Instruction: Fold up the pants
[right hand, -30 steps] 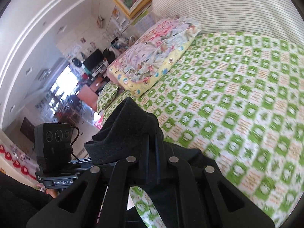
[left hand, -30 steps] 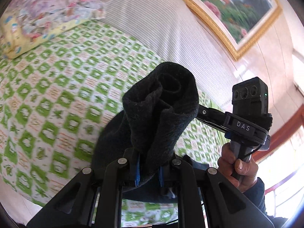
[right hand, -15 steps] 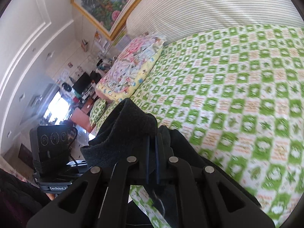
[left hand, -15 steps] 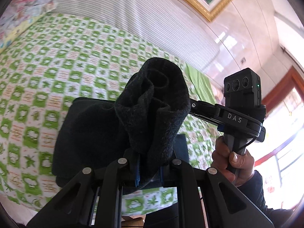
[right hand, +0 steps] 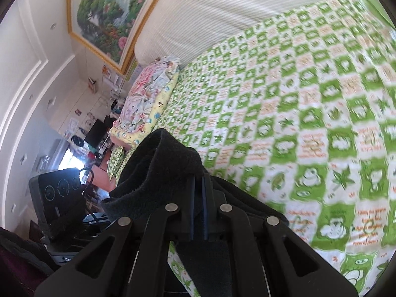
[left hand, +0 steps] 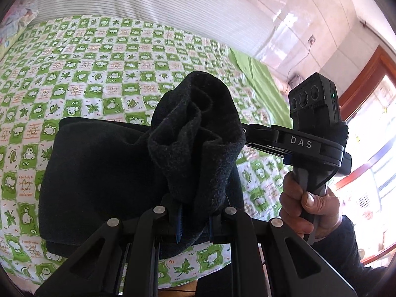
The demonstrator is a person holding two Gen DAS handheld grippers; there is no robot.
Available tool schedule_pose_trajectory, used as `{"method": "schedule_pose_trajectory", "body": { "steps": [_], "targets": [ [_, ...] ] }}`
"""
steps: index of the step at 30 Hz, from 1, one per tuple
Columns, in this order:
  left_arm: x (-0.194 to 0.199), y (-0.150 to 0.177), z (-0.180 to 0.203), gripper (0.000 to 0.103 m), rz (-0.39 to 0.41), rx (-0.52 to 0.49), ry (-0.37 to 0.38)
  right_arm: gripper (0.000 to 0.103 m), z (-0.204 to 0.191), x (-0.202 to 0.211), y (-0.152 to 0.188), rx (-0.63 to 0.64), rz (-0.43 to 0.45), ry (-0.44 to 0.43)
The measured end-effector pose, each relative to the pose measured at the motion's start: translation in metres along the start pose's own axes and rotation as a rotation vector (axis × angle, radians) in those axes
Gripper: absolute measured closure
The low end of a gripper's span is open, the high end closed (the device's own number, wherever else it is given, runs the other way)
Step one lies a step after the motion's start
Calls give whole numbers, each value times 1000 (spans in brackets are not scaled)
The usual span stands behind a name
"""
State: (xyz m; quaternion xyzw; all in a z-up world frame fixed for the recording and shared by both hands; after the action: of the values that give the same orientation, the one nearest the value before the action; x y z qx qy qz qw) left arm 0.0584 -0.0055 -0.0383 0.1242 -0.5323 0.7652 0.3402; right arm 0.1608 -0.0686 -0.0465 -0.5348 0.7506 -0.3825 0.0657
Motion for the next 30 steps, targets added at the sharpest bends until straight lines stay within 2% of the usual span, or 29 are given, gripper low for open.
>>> {"method": "schedule_pose_trajectory", "body": {
  "steps": [6, 9, 13, 19, 23, 24, 25, 26, 27, 28, 29, 30],
  "targets": [
    [-7, 11, 9, 86, -7, -72, -15, 97, 15, 6, 11, -29, 4, 13],
    [-9, 15, 12, 85, -18, -79, -8, 97, 20, 10, 15, -25, 4, 32],
    [-6, 16, 15, 79, -23, -69, 15, 97, 23, 18, 18, -37, 13, 39],
    [-2, 17, 19, 76, -17, -69, 24, 97, 30, 40, 11, -81, 86, 71],
    [2, 20, 24, 63, -24, -52, 68, 96, 28, 50, 11, -84, 105, 97],
    [3, 21, 26, 62, -28, -48, 87, 94, 26, 52, 12, -82, 106, 105],
    [4, 23, 28, 62, -34, -46, 105, 87, 26, 54, 13, -79, 107, 120],
    [4, 24, 29, 62, -35, -49, 107, 75, 26, 55, 14, -78, 110, 141],
    [5, 25, 30, 62, -34, -53, 107, 69, 26, 57, 15, -76, 117, 166],
    [6, 25, 30, 62, -33, -54, 109, 56, 26, 60, 16, -77, 125, 182],
    [7, 26, 29, 60, -36, -48, 116, 50, 26, 63, 16, -78, 136, 187],
    [8, 27, 29, 60, -39, -37, 127, 48, 24, 66, 16, -78, 149, 185]
  ]
}}
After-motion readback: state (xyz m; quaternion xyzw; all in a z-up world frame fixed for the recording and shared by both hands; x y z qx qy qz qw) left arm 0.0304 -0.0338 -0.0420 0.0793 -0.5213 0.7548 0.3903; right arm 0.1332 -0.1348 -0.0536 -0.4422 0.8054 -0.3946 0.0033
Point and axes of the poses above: each gripper's, at about its wrist camera, not at the fingertips, and x roughly against the way its jaws point, z to its right, y to its underside, the point moved 7 cm from there along -x, roughly the way its jaws point, and after that the axes turned 15 degrees about z, right-handed, at the moved point
